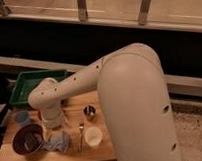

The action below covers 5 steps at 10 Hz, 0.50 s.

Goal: Place towel in plastic cup

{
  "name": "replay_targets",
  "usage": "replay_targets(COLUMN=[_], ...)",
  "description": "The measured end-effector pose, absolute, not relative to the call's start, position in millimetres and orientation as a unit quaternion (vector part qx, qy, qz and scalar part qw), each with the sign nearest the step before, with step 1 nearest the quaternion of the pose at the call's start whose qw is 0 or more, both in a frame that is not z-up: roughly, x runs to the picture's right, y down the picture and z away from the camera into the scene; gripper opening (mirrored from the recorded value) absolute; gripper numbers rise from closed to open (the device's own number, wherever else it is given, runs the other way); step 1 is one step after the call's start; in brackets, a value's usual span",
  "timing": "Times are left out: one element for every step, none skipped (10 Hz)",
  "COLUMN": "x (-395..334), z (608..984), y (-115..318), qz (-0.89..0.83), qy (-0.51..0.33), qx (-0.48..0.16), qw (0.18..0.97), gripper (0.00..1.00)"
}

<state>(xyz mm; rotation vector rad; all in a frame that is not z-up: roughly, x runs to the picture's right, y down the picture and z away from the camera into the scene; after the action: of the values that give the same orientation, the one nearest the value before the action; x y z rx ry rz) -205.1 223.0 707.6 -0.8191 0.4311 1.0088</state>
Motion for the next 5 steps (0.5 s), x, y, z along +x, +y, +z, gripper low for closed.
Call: replay_targets(x=[-201.0,-200.2,-201.3,-201.9,-201.3], z=[709.1,709.6,709.1,708.9,709.7], y=[222.8,222.3,222.7,222.9,222.9], qz=[0.472,0.473,0.473,0.472,0.473], qy=[0.205,0.206,0.205,0.205,0.207], qx=[-0.375,-0.374,-0.375,-0.375,-0.374], qw=[0.771,0.770,0.771,0.771,0.770], gripper=[0.75,0.75,0.75,0.75,0.75])
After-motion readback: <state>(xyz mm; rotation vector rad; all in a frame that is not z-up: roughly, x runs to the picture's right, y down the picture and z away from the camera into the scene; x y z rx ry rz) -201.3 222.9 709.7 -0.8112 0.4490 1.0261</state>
